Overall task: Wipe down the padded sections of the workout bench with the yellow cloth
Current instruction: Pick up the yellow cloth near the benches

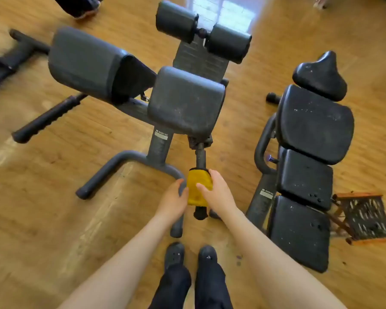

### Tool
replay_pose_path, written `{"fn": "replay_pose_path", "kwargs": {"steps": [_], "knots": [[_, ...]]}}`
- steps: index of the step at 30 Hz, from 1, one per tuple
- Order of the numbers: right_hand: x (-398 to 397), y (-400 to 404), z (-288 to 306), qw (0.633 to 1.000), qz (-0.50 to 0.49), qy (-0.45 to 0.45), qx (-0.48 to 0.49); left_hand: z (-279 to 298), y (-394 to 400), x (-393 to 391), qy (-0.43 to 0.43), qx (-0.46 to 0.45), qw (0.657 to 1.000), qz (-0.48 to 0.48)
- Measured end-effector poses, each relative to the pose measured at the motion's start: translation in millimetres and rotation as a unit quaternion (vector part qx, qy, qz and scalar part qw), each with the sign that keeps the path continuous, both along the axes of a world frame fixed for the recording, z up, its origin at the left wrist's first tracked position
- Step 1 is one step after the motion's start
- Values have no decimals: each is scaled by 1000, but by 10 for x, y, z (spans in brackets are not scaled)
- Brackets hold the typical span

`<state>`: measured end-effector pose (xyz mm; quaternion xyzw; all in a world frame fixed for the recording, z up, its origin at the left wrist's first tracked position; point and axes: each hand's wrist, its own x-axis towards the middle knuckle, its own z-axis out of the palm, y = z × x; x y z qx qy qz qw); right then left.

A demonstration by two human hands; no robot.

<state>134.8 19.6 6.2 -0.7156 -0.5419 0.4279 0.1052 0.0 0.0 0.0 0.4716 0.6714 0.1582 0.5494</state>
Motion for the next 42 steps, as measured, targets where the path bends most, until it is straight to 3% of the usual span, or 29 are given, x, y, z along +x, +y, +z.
{"fn": "replay_pose_path", "kwargs": {"steps": [7, 11, 16, 25, 32, 42], "knots": [[-276, -37, -577, 996, -92, 3, 4, -372, -16, 51, -72, -34, 996, 27], [-305, -68, -636, 995, -101, -1, 17, -355, -69, 22, -68, 0, 998, -2], [-208, -35, -413, 990, -143, 13, 3, -244, -95, -46, -28, -26, 999, -12], [328, -285, 358, 998, 57, -3, -21, 281, -188, 76, 164, 38, 970, -178], [808, -568, 661, 997, 55, -55, 1, 522, -539, 502, 166, 62, 968, -175], [1999, -909, 489, 979, 191, -76, -5, 503, -1037, 1655, 224, 66, 963, -135]]}}
